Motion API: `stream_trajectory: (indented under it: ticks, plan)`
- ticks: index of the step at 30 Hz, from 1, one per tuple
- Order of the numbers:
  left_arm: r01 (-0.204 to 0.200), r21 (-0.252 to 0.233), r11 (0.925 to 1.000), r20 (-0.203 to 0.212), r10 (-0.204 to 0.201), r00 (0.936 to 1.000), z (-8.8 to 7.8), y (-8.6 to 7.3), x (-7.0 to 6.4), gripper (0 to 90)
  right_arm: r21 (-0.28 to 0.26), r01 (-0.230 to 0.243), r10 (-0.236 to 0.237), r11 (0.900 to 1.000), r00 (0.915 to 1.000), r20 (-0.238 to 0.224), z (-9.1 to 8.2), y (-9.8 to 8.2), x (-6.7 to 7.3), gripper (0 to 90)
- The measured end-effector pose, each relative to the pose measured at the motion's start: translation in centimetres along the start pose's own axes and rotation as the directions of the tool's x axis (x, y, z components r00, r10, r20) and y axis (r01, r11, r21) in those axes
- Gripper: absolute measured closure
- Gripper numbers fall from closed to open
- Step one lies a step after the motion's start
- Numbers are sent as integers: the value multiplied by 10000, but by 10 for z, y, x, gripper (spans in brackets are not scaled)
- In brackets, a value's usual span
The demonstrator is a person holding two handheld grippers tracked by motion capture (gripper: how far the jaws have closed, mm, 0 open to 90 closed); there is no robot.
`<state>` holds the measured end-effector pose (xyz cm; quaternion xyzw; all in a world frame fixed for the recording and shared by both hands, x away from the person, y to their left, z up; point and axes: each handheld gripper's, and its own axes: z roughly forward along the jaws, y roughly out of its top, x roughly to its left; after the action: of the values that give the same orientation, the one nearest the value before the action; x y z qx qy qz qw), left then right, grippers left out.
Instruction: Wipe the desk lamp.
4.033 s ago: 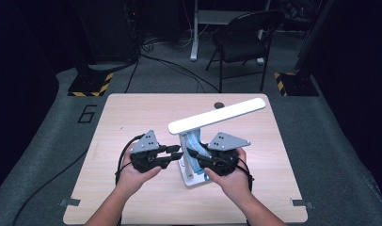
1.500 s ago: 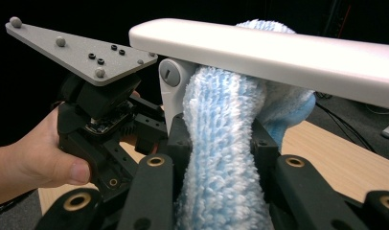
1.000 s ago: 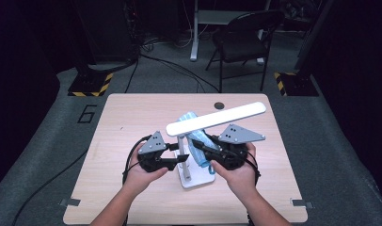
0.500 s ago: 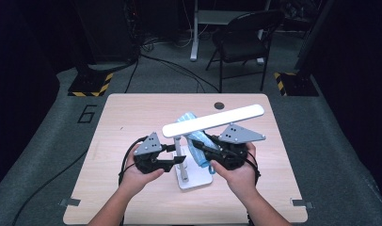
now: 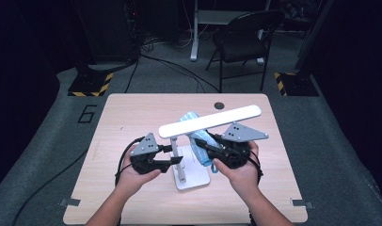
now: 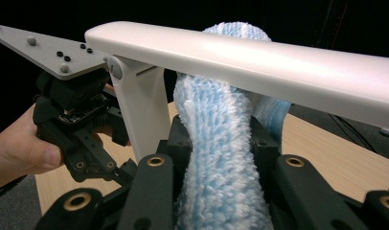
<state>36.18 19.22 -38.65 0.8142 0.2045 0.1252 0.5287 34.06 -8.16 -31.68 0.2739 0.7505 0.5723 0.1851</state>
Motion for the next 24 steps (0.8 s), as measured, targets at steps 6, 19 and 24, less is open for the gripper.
stream_trajectory:
  ticks: [6,19,24]
  plan:
    - [-74,29,10000,-38,75,10000,-3,-1,1,529,34,-11,11,10000,10000,5,-2,0,-4,695]
    - [73,28,10000,45,-73,10000,-9,-4,4,529,-10,-159,159,9999,9994,321,-12,-2,-15,695]
    - [55,-19,10000,55,-55,10000,-9,-4,4,529,-68,-249,252,9997,9986,455,-16,-4,-20,695]
